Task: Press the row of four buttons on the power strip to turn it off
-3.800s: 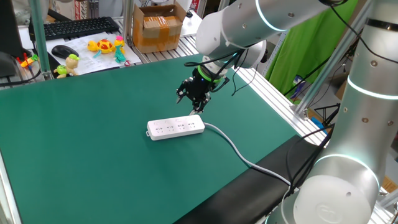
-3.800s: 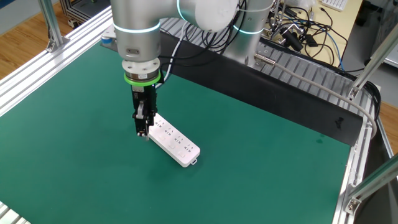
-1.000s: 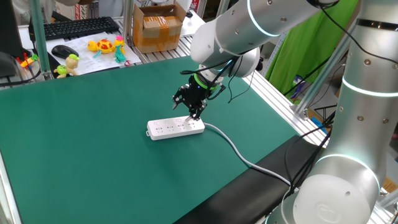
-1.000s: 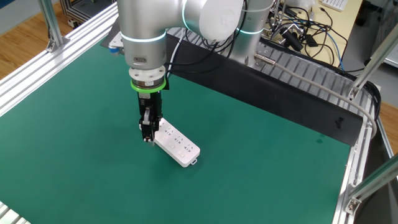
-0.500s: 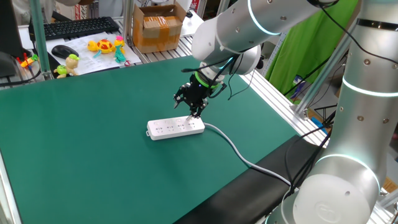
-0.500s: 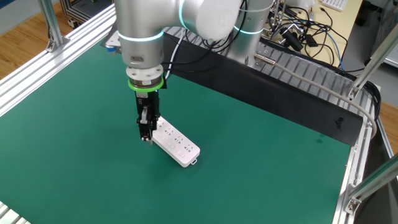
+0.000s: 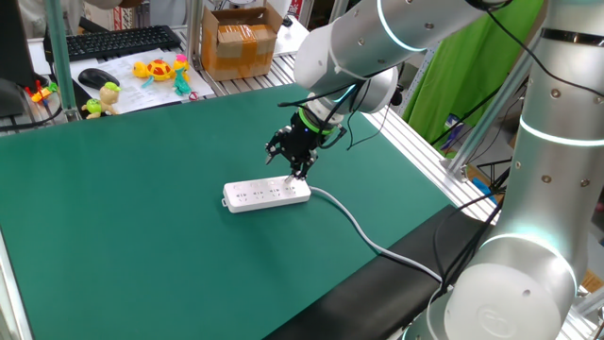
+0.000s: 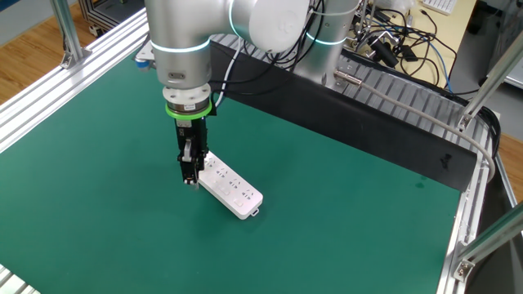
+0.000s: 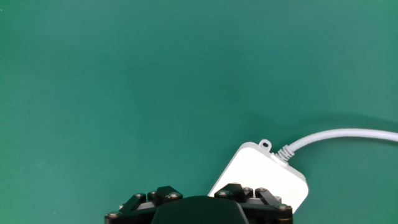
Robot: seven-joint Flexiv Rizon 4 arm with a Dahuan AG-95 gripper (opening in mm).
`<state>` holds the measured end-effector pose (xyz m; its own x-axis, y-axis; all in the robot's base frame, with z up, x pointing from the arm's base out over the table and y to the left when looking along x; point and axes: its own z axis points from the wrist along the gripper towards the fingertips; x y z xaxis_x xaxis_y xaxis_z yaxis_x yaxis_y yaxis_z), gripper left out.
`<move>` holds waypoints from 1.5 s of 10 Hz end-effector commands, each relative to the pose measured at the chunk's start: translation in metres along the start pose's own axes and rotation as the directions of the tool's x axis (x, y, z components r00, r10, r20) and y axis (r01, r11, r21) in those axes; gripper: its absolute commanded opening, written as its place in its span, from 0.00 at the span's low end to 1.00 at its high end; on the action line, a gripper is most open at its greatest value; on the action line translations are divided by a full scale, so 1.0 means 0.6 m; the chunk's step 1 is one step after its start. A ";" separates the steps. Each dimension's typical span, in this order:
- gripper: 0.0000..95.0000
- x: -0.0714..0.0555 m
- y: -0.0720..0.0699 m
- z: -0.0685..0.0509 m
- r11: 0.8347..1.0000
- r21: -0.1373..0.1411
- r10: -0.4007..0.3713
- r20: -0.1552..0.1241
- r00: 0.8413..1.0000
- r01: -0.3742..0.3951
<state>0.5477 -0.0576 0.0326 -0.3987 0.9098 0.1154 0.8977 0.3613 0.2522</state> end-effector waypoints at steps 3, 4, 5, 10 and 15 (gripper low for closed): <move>0.60 0.007 0.007 -0.001 1.000 0.003 0.004 -0.002 1.000 -0.004; 0.60 0.013 0.010 -0.002 1.000 0.004 0.014 0.000 1.000 -0.014; 0.60 0.021 0.015 -0.003 1.000 0.007 0.016 0.004 1.000 -0.016; 0.60 0.036 0.023 -0.004 1.000 0.005 0.016 0.005 1.000 -0.016; 0.60 0.051 0.030 -0.004 1.000 0.001 0.027 0.004 1.000 -0.027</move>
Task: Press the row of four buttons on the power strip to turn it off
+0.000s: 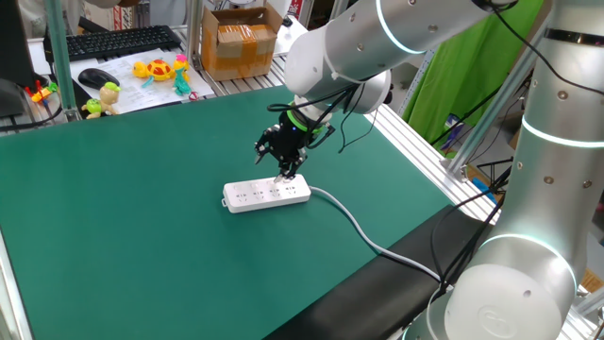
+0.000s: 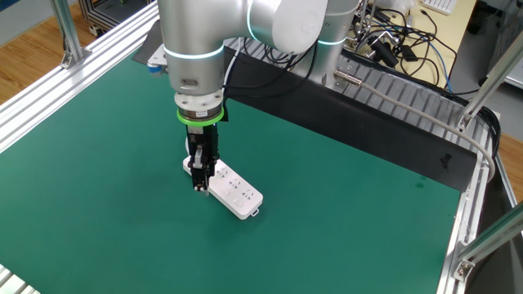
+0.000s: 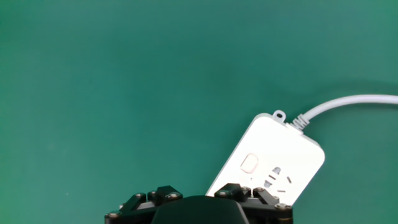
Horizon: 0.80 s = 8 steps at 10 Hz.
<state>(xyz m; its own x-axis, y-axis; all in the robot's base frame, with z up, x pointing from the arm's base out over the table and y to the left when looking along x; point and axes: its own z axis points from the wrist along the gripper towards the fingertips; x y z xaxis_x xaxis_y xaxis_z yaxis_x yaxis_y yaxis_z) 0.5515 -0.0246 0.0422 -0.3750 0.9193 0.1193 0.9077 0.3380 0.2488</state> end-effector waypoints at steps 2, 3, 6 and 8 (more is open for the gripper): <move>0.60 0.008 0.001 0.001 1.000 -0.001 0.007 0.001 1.000 -0.007; 0.60 0.008 0.001 0.004 1.000 -0.004 0.008 -0.002 1.000 -0.008; 0.60 0.011 -0.001 0.011 1.000 -0.011 0.003 0.000 1.000 -0.003; 0.60 0.011 0.001 0.011 1.000 -0.020 0.005 -0.003 1.000 -0.005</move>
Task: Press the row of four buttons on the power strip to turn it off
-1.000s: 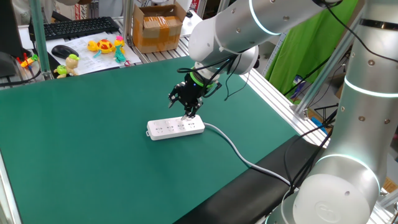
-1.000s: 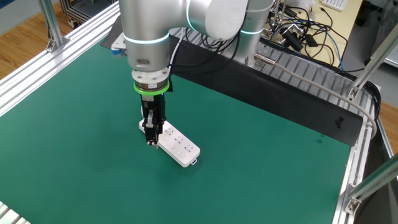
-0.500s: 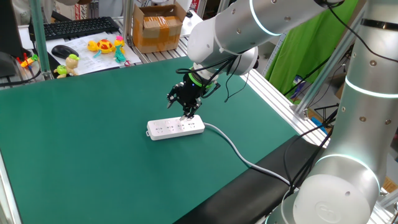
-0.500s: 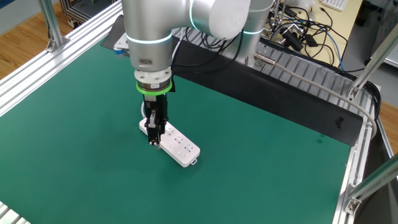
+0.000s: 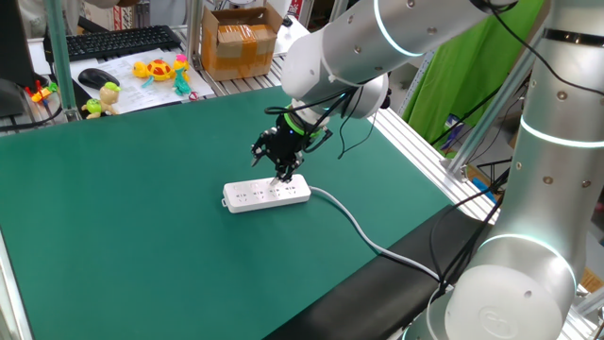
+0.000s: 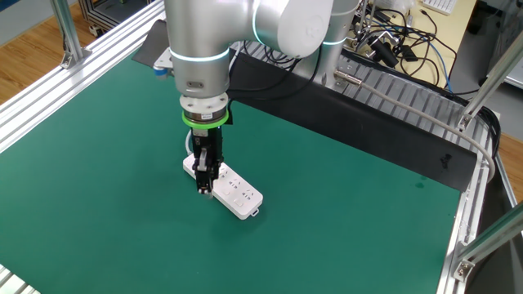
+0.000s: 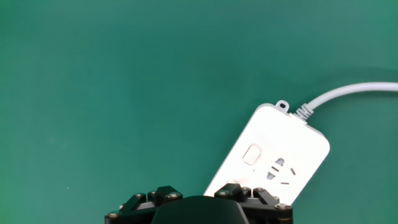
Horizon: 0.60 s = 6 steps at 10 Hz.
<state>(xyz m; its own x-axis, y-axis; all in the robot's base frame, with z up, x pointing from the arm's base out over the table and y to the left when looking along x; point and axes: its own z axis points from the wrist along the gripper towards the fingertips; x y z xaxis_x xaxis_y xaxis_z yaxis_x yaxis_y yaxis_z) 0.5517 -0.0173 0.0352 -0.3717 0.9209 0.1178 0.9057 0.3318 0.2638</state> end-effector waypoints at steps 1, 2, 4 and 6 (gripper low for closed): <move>0.60 0.002 0.002 -0.002 1.000 -0.007 0.006 -0.011 1.000 -0.006; 0.60 0.003 0.002 0.000 1.000 -0.011 0.006 -0.010 1.000 -0.006; 0.60 0.003 0.002 0.006 1.000 -0.018 0.000 -0.005 1.000 0.000; 0.60 0.006 0.011 0.001 1.000 -0.016 0.009 -0.008 1.000 -0.009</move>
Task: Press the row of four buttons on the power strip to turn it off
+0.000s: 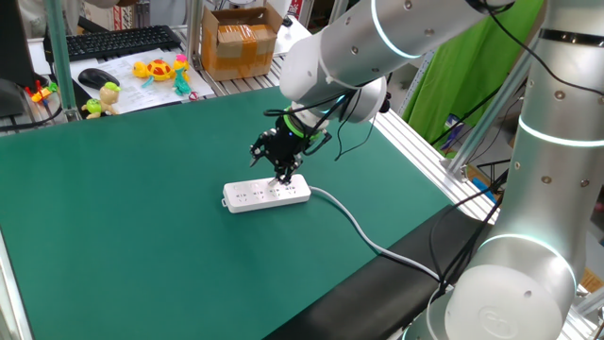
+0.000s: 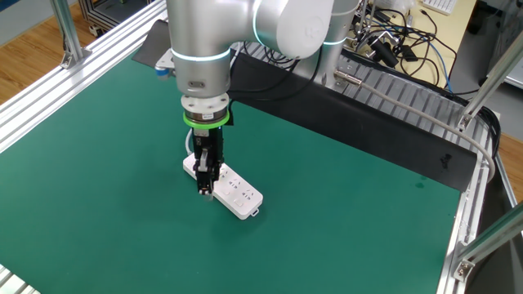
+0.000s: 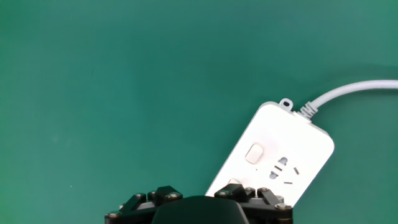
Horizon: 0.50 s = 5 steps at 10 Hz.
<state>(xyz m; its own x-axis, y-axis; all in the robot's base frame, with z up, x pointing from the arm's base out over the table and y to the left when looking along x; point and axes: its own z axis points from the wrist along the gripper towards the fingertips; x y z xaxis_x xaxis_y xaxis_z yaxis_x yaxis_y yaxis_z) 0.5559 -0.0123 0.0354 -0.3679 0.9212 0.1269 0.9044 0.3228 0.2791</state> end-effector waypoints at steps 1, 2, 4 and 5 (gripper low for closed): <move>0.60 0.002 0.002 -0.002 1.000 0.000 0.003 -0.001 1.000 -0.003; 0.60 0.000 0.002 0.003 1.000 -0.001 0.000 0.000 1.000 0.000; 0.60 -0.003 0.004 0.004 1.000 -0.005 0.000 -0.004 1.000 0.000; 0.60 -0.003 0.007 0.003 1.000 -0.005 0.002 -0.006 1.000 -0.002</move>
<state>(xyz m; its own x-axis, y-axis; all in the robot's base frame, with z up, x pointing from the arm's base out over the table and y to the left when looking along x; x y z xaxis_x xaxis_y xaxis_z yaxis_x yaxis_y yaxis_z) 0.5610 -0.0123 0.0357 -0.3705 0.9188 0.1359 0.9027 0.3218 0.2855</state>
